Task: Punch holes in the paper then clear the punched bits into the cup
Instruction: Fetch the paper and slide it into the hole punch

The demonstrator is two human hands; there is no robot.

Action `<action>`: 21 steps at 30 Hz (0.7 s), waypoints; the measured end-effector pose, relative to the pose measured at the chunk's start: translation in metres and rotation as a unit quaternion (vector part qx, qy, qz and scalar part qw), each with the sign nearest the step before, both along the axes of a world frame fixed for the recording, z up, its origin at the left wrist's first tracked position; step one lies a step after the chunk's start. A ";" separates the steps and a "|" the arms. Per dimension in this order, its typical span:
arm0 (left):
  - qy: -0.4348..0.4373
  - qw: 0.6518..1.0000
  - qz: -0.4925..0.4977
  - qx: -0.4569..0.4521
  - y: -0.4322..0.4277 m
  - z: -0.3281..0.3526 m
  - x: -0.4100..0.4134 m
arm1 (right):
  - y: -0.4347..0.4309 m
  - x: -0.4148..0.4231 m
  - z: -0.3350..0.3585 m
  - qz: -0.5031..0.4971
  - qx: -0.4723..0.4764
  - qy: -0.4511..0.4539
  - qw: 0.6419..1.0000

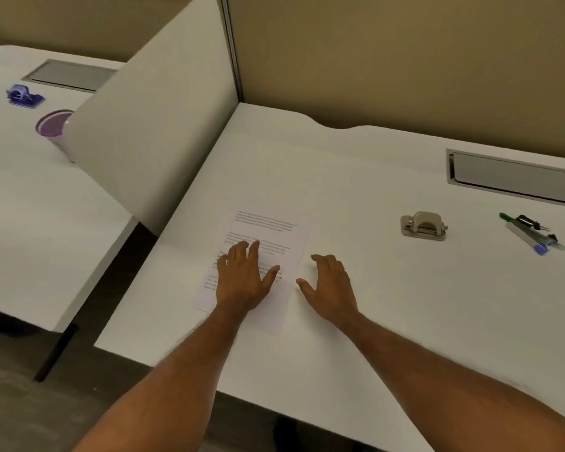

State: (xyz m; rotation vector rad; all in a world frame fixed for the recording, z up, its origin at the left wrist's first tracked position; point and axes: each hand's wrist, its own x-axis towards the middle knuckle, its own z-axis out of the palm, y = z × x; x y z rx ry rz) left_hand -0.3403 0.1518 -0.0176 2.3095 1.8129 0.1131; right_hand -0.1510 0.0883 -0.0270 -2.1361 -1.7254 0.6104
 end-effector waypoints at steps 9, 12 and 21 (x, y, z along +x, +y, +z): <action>0.023 0.998 0.061 -0.001 0.048 -0.006 -0.039 | 0.047 -0.018 -0.003 -0.093 -0.096 0.080 0.988; 0.043 0.994 0.094 -0.026 0.056 -0.007 -0.043 | 0.054 -0.018 -0.002 -0.107 -0.134 0.071 0.983; 0.003 0.981 0.168 -0.093 0.072 -0.006 -0.043 | 0.063 -0.021 0.004 -0.120 -0.186 0.049 0.974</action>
